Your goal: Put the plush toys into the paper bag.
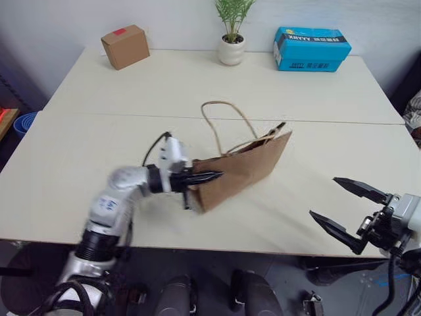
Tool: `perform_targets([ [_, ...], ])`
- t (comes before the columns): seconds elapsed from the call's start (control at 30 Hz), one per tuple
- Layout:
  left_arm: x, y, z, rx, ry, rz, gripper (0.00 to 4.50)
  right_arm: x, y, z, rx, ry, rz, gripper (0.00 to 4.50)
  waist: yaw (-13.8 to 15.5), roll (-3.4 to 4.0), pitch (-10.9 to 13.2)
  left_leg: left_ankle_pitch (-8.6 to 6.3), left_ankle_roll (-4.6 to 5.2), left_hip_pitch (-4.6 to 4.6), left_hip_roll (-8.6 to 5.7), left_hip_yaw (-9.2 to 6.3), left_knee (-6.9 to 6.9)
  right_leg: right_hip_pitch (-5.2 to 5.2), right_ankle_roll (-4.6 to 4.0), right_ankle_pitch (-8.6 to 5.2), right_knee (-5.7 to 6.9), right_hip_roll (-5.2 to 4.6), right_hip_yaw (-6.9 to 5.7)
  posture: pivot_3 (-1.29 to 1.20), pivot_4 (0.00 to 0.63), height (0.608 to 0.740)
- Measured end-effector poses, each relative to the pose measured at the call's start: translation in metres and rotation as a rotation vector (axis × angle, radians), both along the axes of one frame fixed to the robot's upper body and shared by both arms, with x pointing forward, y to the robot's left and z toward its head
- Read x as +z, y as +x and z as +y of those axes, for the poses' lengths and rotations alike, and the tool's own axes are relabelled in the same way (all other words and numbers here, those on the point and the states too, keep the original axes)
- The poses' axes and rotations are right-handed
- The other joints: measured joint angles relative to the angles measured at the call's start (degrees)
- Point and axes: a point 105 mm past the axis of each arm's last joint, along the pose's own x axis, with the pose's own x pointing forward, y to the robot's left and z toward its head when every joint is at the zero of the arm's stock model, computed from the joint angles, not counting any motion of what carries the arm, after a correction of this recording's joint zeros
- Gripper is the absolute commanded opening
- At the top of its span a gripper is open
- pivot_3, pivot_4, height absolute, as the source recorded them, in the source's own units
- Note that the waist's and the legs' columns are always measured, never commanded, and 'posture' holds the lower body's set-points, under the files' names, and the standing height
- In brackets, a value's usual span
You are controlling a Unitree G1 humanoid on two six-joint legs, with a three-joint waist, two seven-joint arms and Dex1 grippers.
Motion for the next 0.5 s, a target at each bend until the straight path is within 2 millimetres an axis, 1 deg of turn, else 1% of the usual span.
perform_targets([
  [0.07, 0.005, 0.003, 0.005, -0.092, 0.020, -0.010, 0.04, 0.005, -0.007, -0.005, 0.000, -0.011, -0.009, 4.50, 0.1, 0.00, 0.0, 0.03, 0.08, -0.01, -0.09, -0.01, 0.00, 0.03, 0.06, 0.03, -0.02, 0.01, -0.01, 0.00, 0.150, 0.740],
  [0.13, 0.010, 0.005, 0.003, -0.182, 0.022, -0.041, 0.04, 0.010, -0.015, -0.008, 0.009, -0.023, -0.012, 4.50, 0.3, 0.00, 0.0, 0.03, 0.15, -0.03, -0.13, 0.00, 0.00, 0.04, 0.12, 0.06, -0.09, 0.00, 0.00, 0.00, 0.150, 0.740],
  [0.2, 0.012, 0.009, -0.001, -0.251, 0.035, -0.070, 0.04, 0.011, -0.027, -0.009, 0.034, -0.040, 0.012, 4.50, 0.3, -0.02, 0.0, 0.02, 0.17, -0.04, -0.13, 0.00, 0.00, 0.05, 0.12, 0.07, -0.13, 0.01, 0.00, 0.00, 0.150, 0.740],
  [0.3, 0.006, 0.022, -0.005, -0.232, 0.044, -0.066, 0.04, 0.006, -0.036, -0.006, 0.075, -0.069, 0.041, 4.50, 0.0, -0.06, 0.0, 0.01, 0.18, -0.04, -0.12, 0.01, 0.00, 0.05, 0.14, 0.08, -0.12, 0.00, 0.03, 0.00, 0.150, 0.740],
  [0.4, 0.000, 0.034, -0.011, -0.215, 0.066, -0.081, 0.04, 0.006, -0.037, -0.005, 0.092, -0.091, 0.028, 4.50, -0.4, -0.09, 0.0, 0.01, 0.18, -0.03, -0.08, 0.06, 0.00, 0.02, 0.15, 0.08, -0.10, -0.01, 0.06, 0.00, 0.150, 0.740],
  [0.5, 0.000, 0.039, -0.011, -0.201, 0.074, -0.094, 0.66, 0.007, -0.033, -0.004, 0.098, -0.083, 0.011, 4.50, -0.4, -0.09, 0.0, 0.00, 0.15, -0.02, -0.03, 0.05, -0.01, 0.01, 0.15, 0.08, -0.08, -0.04, 0.07, 0.00, 0.150, 0.740],
])
